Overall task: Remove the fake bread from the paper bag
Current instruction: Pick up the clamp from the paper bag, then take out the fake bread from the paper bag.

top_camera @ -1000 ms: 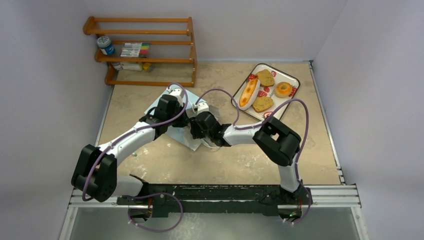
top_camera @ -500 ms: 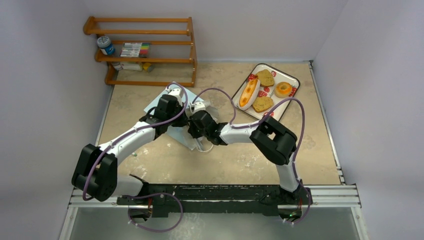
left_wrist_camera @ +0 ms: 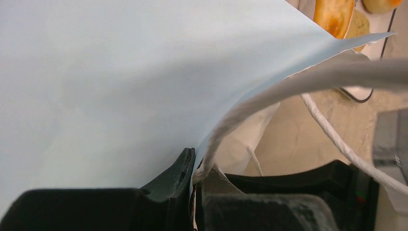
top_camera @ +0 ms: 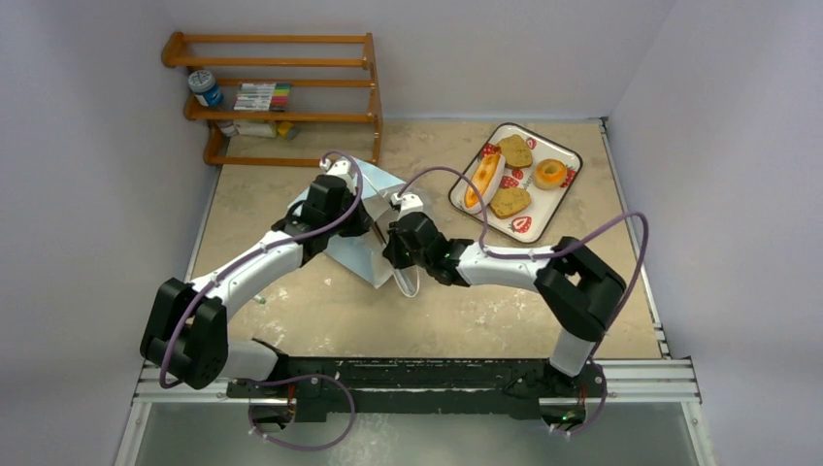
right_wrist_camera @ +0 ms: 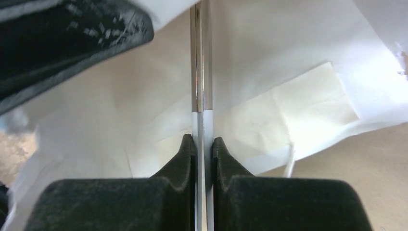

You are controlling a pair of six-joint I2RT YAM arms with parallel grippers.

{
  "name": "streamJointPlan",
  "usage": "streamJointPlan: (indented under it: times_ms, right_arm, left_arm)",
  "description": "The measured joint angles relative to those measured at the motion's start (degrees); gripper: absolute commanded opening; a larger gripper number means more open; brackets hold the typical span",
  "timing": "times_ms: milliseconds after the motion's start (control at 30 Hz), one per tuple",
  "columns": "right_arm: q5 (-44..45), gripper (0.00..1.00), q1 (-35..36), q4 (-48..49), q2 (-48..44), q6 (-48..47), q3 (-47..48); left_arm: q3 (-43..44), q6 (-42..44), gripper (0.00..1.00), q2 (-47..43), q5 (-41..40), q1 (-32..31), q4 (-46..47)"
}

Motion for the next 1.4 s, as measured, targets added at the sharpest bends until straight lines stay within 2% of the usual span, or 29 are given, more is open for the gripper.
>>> streamJointPlan:
  times_ms: [267,600,1400]
  right_arm:
    - [1.3,0.0,-0.4,-1.6,-10.3,0.5,-6.0]
    - [1.4,0.0,-0.4,-5.6,-16.8,1.0,-9.3]
    - [-0.3,0.0,0.1,-25.6,-37.5,3.5,-14.1]
  left_arm:
    - [2.0,-3.1,0.0,0.7,-0.9,-0.4,1.6]
    - [2.3,-4.0,0.0,0.9,0.3,-0.7,1.9]
    - [1.0,-7.1,0.0,3.1,-6.0,-0.6,10.0]
